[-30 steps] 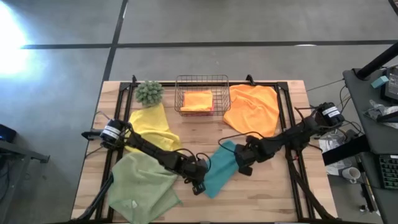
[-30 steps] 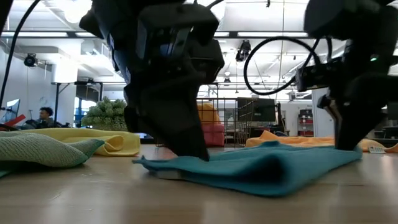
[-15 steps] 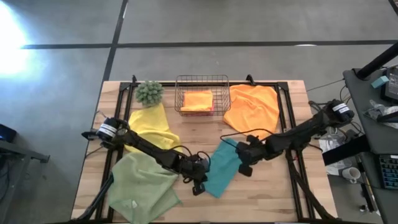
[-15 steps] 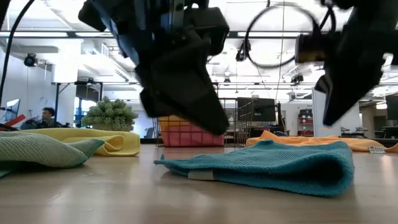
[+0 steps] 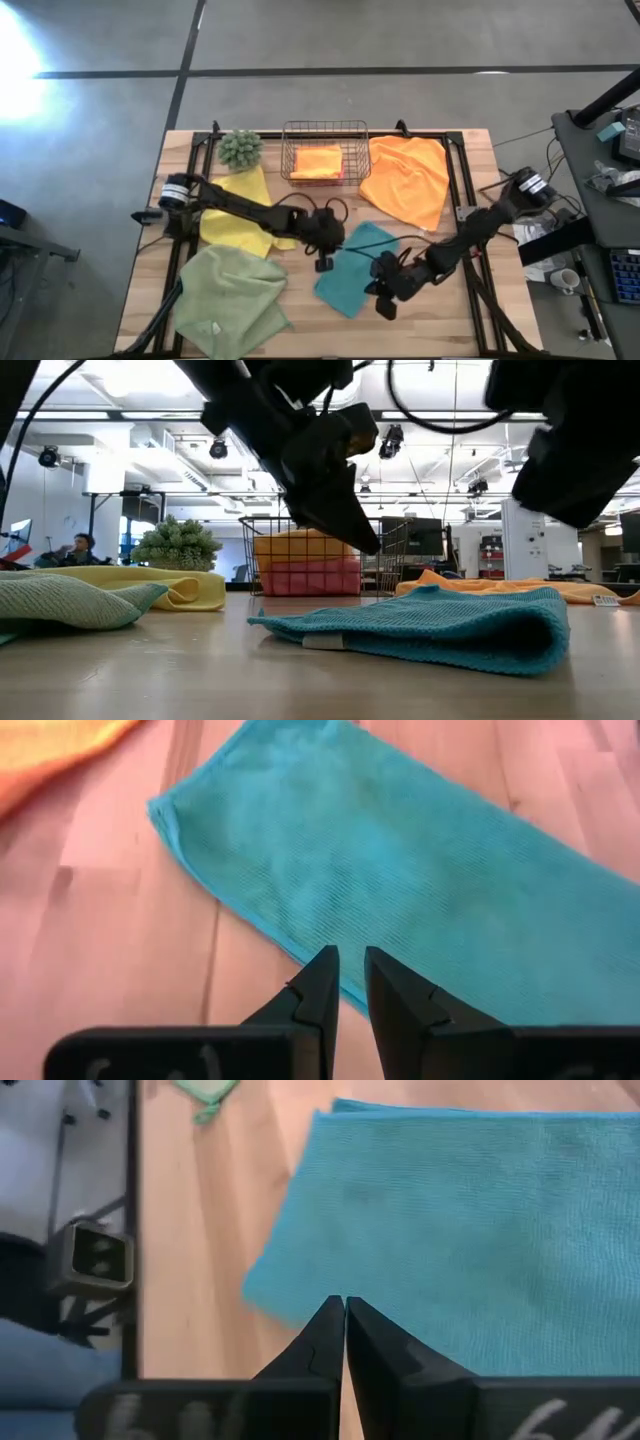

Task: Fold microfiber towels
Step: Fold the blue microfiber towel

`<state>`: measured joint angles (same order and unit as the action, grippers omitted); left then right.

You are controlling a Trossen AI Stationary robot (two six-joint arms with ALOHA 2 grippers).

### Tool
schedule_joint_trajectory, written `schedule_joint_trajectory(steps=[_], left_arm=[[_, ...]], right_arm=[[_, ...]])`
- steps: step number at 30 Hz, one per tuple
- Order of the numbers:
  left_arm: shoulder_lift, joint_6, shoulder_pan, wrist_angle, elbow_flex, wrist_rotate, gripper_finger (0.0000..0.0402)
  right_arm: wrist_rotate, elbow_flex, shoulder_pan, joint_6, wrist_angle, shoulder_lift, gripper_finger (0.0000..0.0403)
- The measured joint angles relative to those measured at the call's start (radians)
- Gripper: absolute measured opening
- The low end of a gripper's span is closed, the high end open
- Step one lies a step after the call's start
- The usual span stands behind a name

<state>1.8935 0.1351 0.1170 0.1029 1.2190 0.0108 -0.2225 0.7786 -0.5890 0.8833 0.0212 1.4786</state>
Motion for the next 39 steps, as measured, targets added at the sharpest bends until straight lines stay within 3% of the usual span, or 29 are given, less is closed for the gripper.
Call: schedule_joint_trajectory(steps=[4,12,21,39], left_arm=[[0.007,-0.077,-0.040,-0.042,0.000,-0.060,0.0037],[0.034,-0.214,-0.070,-0.156,0.000,-0.070,0.0037],[0.034,-0.272,-0.098,-0.210,0.003,-0.097,0.0038],[0.209,-0.270,-0.120,-0.194,0.111,-0.136,0.0038]], right_arm=[[-0.008,0.069,0.000,-0.010,-0.003,0.099,0.0008],[-0.007,0.206,0.001,-0.077,-0.009,0.249,0.0008],[-0.012,0.213,0.014,-0.064,-0.020,0.258,0.0008],[0.006,0.176,0.015,-0.055,0.012,0.259,0.0008]])
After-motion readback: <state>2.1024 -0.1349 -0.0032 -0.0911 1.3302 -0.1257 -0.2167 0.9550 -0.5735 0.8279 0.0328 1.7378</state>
